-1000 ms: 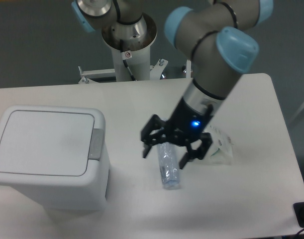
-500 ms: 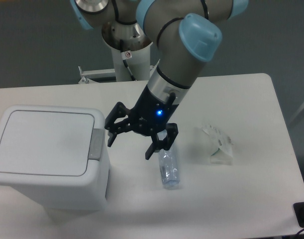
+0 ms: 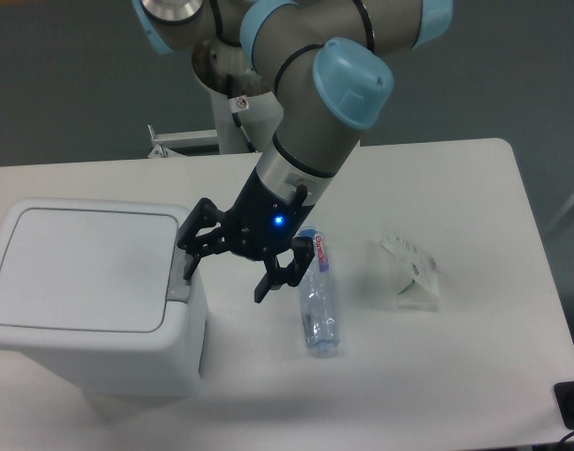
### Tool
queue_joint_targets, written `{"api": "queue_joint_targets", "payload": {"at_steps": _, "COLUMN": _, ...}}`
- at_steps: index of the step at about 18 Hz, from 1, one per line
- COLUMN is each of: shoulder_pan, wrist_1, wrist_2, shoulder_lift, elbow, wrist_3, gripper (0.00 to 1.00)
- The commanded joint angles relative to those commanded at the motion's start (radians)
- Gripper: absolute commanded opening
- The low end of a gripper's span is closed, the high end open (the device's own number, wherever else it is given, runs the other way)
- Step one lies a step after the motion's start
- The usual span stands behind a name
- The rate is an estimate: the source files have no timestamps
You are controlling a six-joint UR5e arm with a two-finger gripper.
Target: Open the trash can
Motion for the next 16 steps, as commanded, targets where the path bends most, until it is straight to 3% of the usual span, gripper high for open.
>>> {"api": "queue_joint_targets", "payload": {"at_steps": 16, "shoulder_pan": -0.009, "wrist_1": 0.012, "wrist_2": 0.002, "shoulder_lift": -0.002, "elbow": 0.006, "wrist_3": -0.032, "gripper": 1.0}}
